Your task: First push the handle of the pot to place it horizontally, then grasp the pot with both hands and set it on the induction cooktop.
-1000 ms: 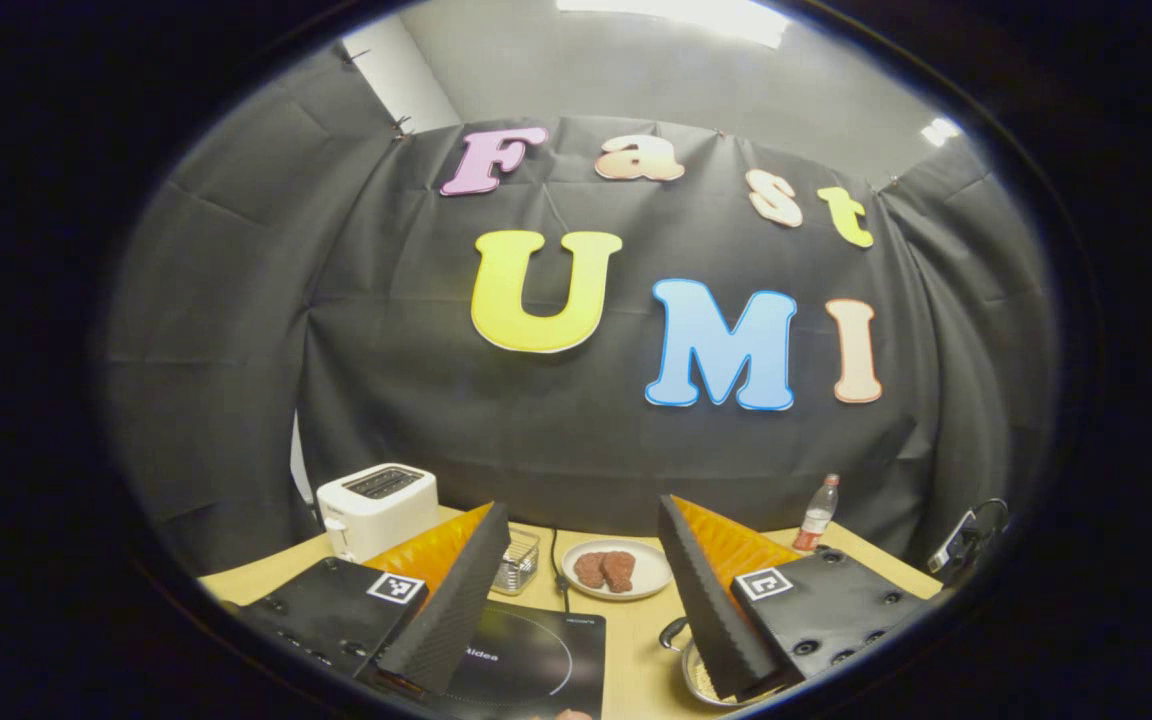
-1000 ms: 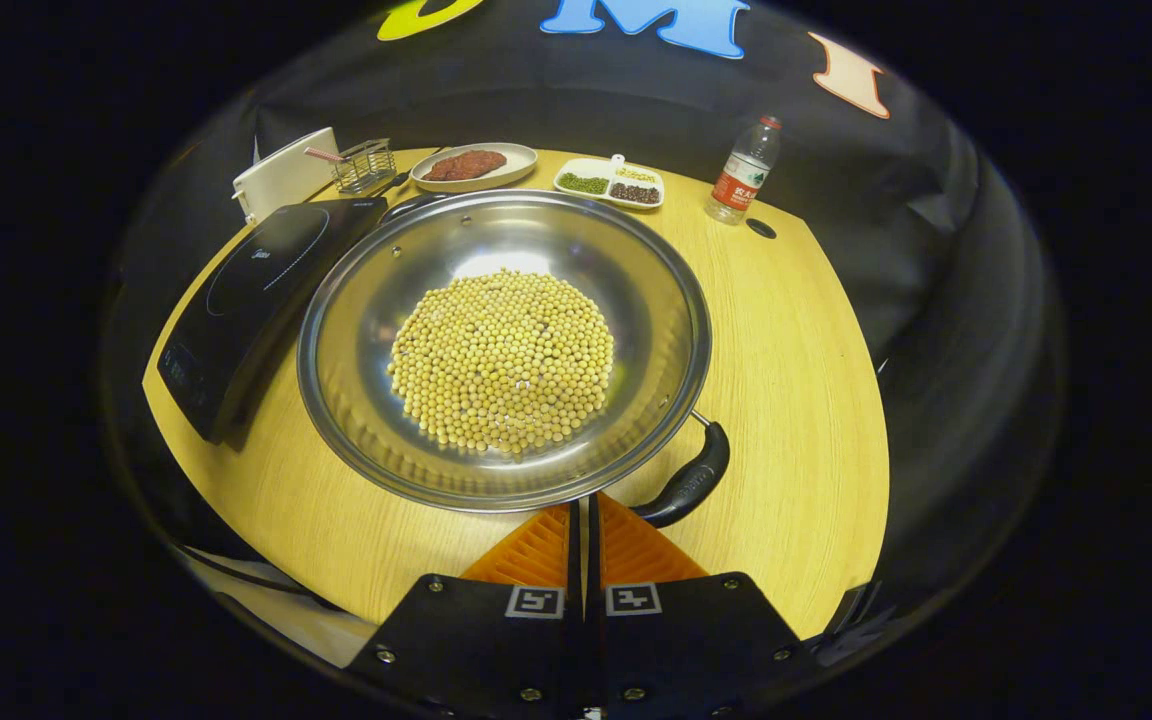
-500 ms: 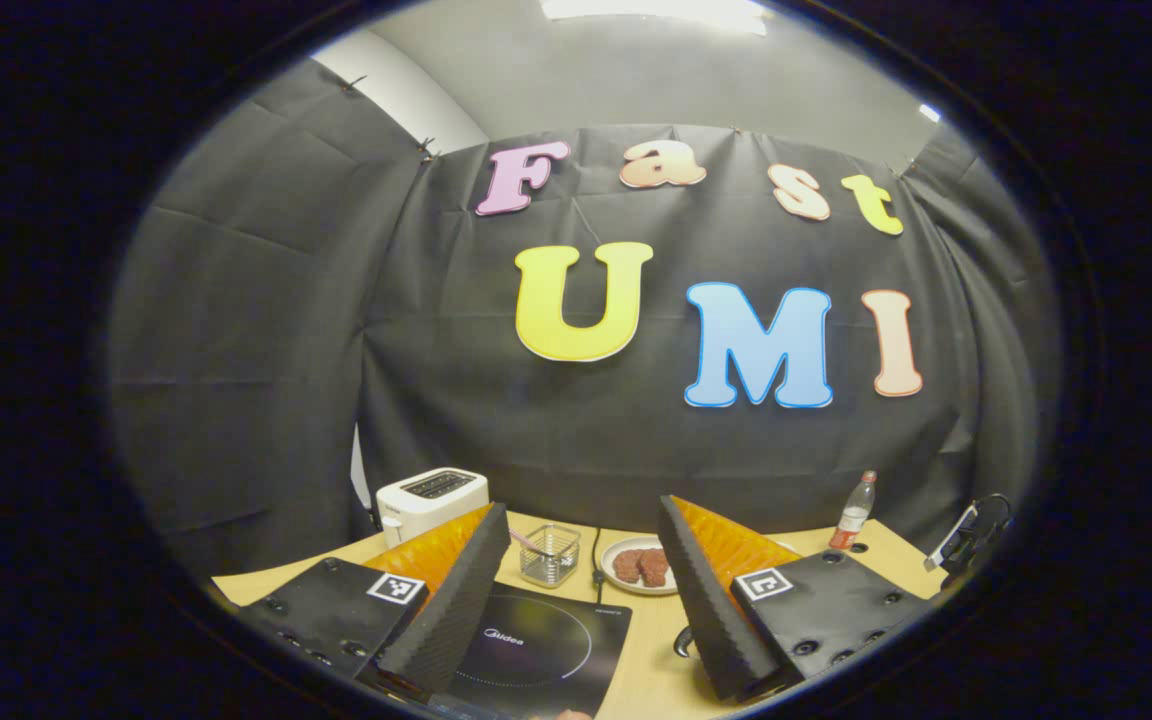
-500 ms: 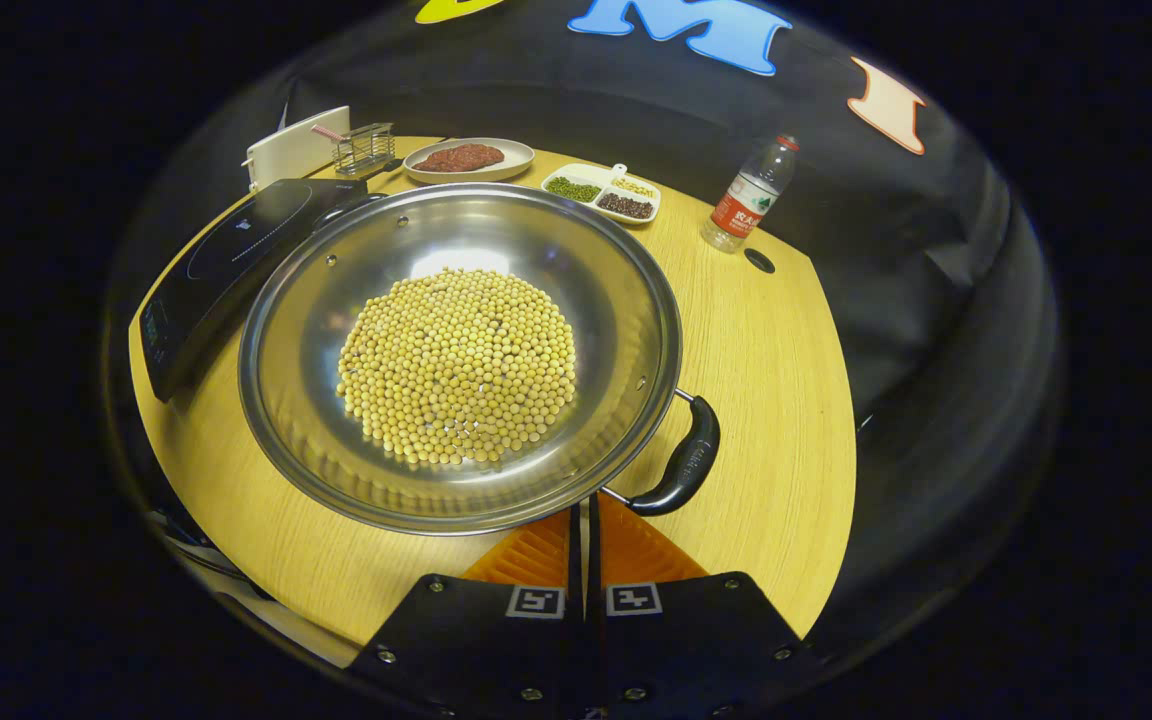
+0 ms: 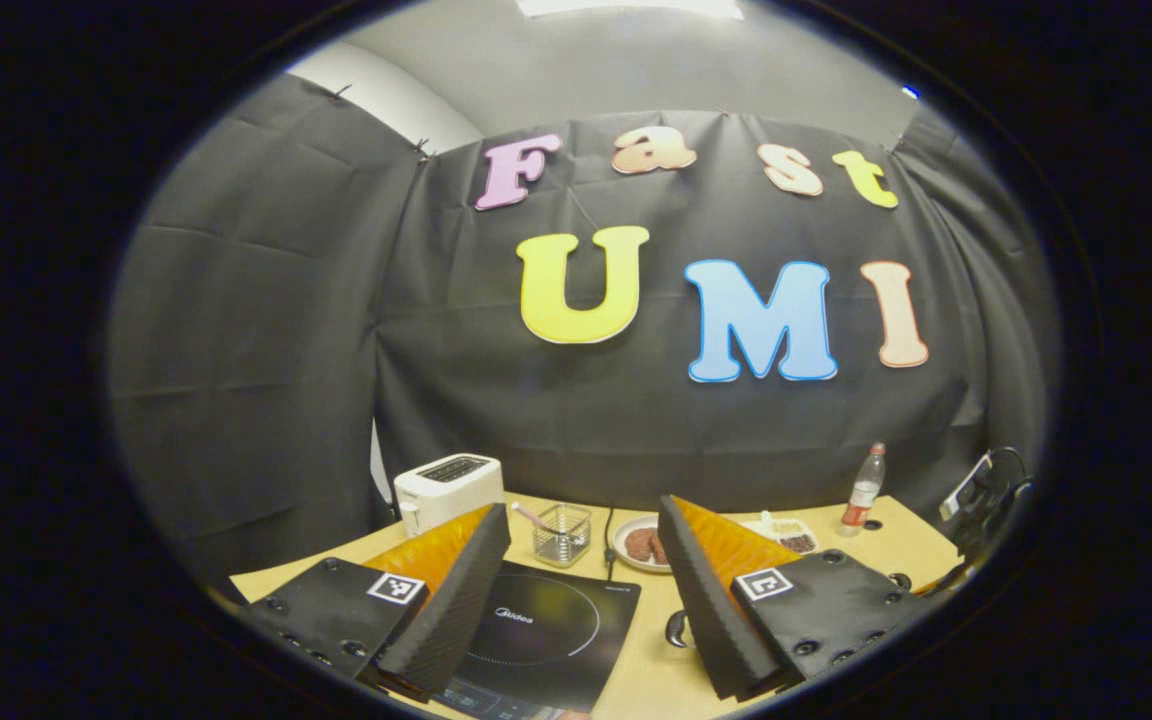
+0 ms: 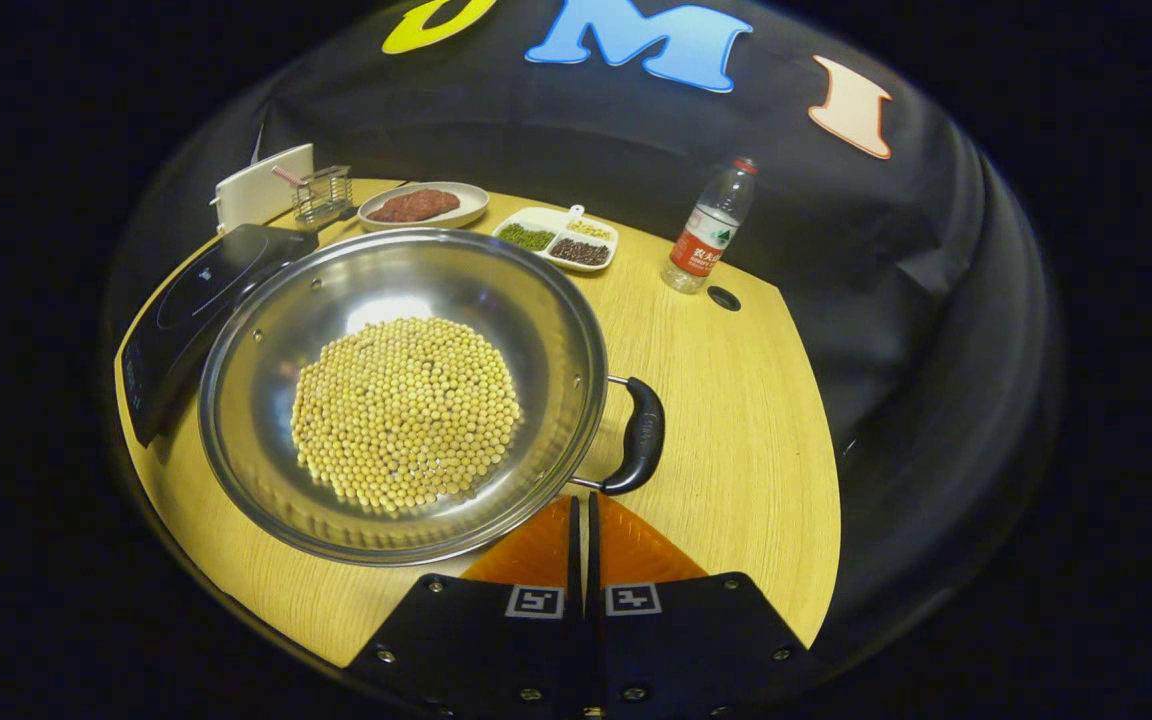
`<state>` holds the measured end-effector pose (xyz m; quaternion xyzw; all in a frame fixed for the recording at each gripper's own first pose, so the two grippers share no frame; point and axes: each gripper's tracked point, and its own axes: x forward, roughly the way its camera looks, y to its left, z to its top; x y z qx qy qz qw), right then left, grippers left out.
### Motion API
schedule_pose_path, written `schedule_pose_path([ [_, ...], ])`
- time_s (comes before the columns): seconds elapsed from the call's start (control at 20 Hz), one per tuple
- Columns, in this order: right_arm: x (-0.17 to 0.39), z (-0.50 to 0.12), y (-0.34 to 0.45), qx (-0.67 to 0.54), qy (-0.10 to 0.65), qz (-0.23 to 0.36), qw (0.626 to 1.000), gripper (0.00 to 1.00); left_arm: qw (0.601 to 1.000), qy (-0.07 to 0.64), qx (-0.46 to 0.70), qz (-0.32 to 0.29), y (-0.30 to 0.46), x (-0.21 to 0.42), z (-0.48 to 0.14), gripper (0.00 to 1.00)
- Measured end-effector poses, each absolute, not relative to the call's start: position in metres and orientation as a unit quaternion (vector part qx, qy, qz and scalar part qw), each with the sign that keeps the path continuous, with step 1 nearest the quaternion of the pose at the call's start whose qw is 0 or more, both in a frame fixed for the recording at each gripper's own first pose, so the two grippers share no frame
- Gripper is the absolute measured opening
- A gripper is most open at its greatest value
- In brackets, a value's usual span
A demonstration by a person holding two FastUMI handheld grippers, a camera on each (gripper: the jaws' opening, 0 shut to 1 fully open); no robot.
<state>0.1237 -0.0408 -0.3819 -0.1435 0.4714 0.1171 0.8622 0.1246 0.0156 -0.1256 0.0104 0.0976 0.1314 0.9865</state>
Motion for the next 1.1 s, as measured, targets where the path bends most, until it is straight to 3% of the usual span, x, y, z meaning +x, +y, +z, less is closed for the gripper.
schedule_pose_path([
  [0.25, 0.128, -0.354, -0.048, -0.086, 0.432, 0.107, 0.891, 0.02, 0.986, 0.132, 0.008, 0.102, -0.01, 0.139, -0.163, 0.99],
  [0.3, 0.127, -0.348, -0.045, -0.064, 0.427, 0.112, 0.895, 0.1, 0.986, 0.14, 0.007, 0.095, -0.015, 0.143, -0.171, 0.97],
  [0.45, 0.134, -0.34, -0.045, -0.033, 0.408, 0.111, 0.905, 0.8, 0.983, 0.17, 0.003, 0.071, -0.03, 0.157, -0.203, 0.97],
  [0.5, 0.137, -0.338, -0.047, -0.032, 0.403, 0.106, 0.909, 0.97, 0.981, 0.183, 0.003, 0.062, -0.035, 0.162, -0.214, 0.97],
  [0.55, 0.137, -0.337, -0.046, -0.027, 0.4, 0.105, 0.91, 0.99, 0.979, 0.195, 0.0, 0.053, -0.041, 0.166, -0.226, 0.94],
  [0.85, 0.15, -0.337, -0.039, -0.008, 0.393, 0.089, 0.915, 0.98, 0.963, 0.269, -0.003, 0.022, -0.065, 0.183, -0.298, 1.0],
  [0.95, 0.155, -0.341, -0.037, -0.007, 0.393, 0.086, 0.915, 0.98, 0.956, 0.292, 0.0, 0.012, -0.071, 0.188, -0.318, 0.94],
  [1.1, 0.161, -0.349, -0.034, -0.008, 0.399, 0.082, 0.913, 0.98, 0.946, 0.323, -0.001, 0.009, -0.075, 0.193, -0.348, 0.98],
])
